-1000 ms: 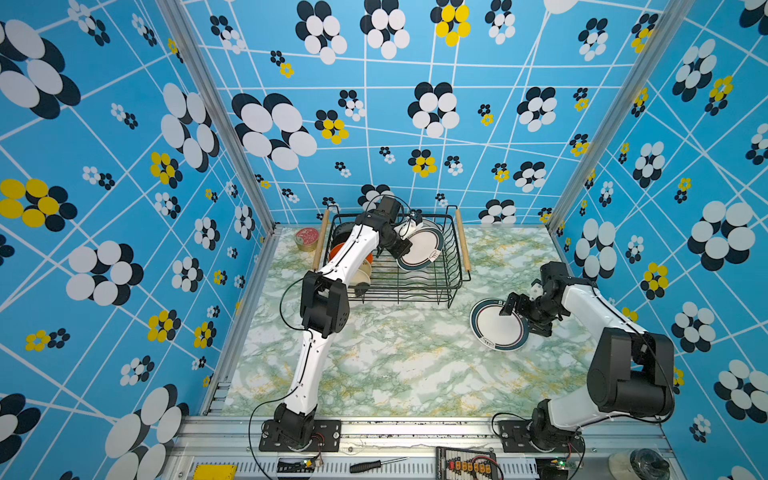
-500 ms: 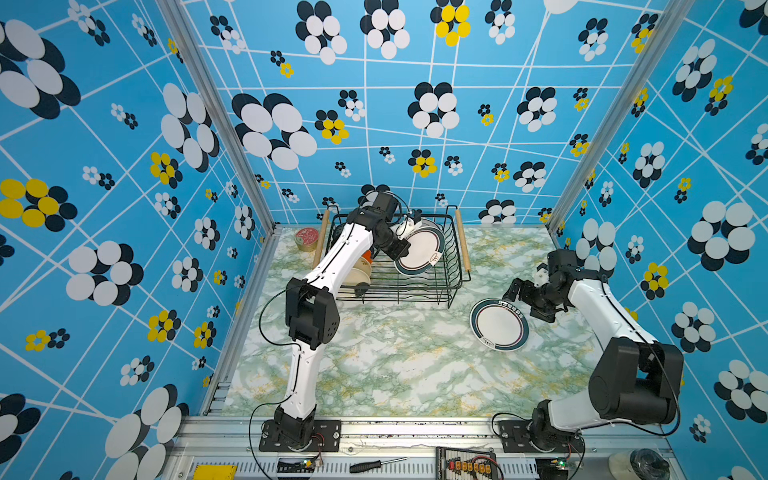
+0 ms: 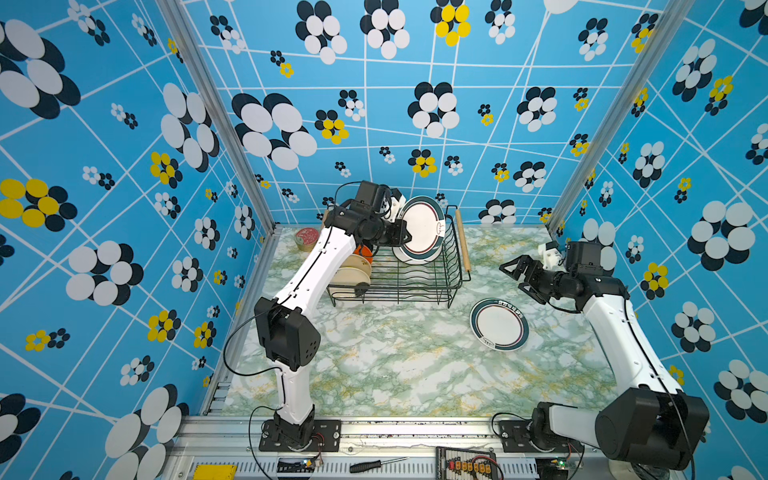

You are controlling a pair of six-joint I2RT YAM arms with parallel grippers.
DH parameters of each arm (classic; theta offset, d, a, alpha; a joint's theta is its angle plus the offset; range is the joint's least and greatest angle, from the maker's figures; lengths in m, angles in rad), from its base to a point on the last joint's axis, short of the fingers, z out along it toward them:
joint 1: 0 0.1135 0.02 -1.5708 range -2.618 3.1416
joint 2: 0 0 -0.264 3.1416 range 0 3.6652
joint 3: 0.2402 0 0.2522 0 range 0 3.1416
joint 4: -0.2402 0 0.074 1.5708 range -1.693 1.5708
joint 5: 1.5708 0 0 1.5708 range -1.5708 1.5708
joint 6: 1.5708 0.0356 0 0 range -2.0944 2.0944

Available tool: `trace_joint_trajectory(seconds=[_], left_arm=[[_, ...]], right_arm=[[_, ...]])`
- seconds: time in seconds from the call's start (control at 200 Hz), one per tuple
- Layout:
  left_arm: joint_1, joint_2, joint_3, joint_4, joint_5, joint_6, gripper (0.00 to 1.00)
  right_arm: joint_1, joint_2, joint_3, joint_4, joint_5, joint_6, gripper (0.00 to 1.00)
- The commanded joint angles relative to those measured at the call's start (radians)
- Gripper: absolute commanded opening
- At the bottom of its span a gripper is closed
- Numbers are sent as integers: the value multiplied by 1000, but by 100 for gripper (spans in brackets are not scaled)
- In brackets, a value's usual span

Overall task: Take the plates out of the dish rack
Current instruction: 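Lift the red-ringed plate in the rack with the left gripper while the right approaches, then grasp the raised plate's edge with the right gripper beside the left gripper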

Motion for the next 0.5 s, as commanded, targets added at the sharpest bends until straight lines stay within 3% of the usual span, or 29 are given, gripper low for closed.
trace_joint_trajectory(seconds=[0.0,0.09,0.195,0.305,0.495], left_arm=[[-12,-69,-61,143,63,-261,2],[-32,-121,-115,176,35,-331,2],[-39,-209,-304,422,91,-520,2],[-59,-280,-442,578,75,-628,1],[-83,-377,-618,769,30,-761,0]], right_arm=[[41,-40,-58,274,-148,186,99],[87,-45,-80,394,-152,273,99],[138,-31,-88,484,-138,349,99],[187,-4,-105,589,-126,427,99],[291,71,-98,682,-121,486,88]])
